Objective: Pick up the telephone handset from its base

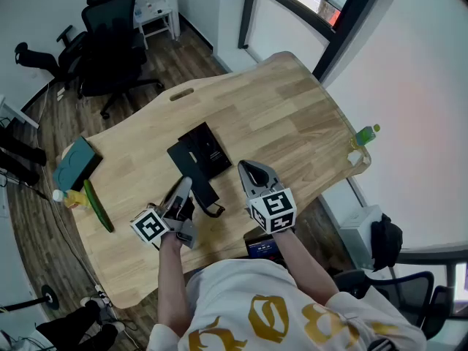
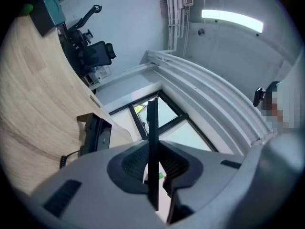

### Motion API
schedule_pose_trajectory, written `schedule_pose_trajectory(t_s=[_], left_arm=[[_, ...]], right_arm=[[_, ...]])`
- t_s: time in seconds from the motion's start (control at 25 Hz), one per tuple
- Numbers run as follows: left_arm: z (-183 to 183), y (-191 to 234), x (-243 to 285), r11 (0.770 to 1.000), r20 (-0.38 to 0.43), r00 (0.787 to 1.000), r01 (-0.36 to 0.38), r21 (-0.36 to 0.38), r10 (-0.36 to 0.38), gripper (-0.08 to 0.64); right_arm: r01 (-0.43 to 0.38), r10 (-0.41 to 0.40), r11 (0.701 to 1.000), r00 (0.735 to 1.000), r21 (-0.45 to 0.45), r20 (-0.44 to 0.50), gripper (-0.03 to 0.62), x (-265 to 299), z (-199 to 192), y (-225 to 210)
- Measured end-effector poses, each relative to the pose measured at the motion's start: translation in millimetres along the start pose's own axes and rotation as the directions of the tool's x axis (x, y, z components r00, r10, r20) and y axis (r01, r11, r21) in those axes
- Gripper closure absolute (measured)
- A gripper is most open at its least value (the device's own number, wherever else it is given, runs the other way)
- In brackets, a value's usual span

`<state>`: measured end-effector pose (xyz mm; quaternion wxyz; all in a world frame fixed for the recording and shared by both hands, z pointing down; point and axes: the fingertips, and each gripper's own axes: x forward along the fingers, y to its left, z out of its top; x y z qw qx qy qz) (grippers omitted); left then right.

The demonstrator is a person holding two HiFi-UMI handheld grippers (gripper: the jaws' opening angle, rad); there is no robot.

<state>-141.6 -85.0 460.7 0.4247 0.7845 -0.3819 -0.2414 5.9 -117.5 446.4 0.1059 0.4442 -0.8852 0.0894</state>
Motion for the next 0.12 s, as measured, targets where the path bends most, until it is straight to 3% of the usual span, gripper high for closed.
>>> schedule_pose_trajectory(t_s=[0.12], left_arm=[[1.8, 0.1, 0.3, 1.0, 0.002, 1.0, -0.002, 0.001, 0.002, 0.489]], right_arm=[[-0.002, 0.002, 1.0, 1.0, -0.005, 0.003, 0.588, 0.8, 2.5, 0.0]])
